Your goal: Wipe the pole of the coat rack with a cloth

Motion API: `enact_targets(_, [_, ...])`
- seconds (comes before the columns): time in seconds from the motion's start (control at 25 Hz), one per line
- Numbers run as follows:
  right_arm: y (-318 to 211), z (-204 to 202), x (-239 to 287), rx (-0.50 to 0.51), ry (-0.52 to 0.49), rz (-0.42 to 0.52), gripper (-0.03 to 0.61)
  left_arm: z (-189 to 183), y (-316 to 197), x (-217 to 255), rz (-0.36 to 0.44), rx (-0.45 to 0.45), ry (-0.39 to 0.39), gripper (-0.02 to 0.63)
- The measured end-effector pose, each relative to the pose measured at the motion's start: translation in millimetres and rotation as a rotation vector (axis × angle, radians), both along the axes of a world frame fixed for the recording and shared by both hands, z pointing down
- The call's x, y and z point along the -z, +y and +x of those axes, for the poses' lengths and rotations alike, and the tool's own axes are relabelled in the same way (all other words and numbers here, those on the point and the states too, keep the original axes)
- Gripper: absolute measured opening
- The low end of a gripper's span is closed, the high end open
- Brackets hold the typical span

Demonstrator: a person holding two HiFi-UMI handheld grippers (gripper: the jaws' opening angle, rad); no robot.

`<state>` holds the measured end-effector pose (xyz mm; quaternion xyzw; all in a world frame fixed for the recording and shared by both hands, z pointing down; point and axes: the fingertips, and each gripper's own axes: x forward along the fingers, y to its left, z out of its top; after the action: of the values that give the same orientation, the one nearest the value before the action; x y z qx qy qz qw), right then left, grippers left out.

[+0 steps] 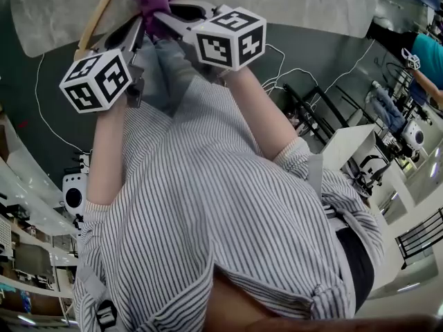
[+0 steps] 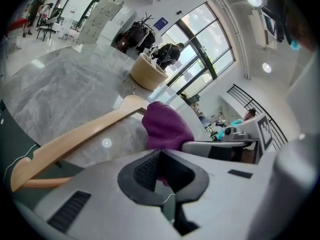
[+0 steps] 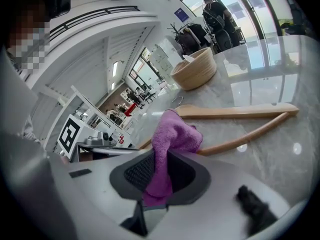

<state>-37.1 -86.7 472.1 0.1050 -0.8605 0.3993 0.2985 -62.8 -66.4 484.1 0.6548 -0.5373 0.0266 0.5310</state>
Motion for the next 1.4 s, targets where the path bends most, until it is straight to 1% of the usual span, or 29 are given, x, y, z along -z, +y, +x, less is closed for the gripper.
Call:
enact_targets(0.16, [-16, 17, -4, -0.026, 0.003, -0.002, 0.071, 16, -17, -3, -0.001, -0.023, 0.005, 0.011])
enact_targets(0.36, [-26, 27, -4, -0.061, 0.007, 0.001, 0.071, 25, -29, -1, 0.010, -0.060, -0.001, 0.011])
enact_targets(0.68, [-40, 38, -2, -0.113, 0.015, 0.015, 0.071, 36, -43, 0, 0.026, -0.125, 0.012, 0.011])
enact_targets(0.96, [-56, 62, -5, -0.177, 0.022, 0.011, 0.071, 57, -61, -1, 0.032, -0.208, 0.012, 0.011])
enact_targets(1.24, [-67, 68, -7, -0.230, 0.016, 0.006, 0.071, 64, -72, -1, 0.037, -0.246, 0.018, 0.011])
enact_targets(1.4, [-64, 63, -4, -0.253, 0.016, 0.010, 0.071, 59, -71, 2, 0.042, -0.259, 0.018, 0.011])
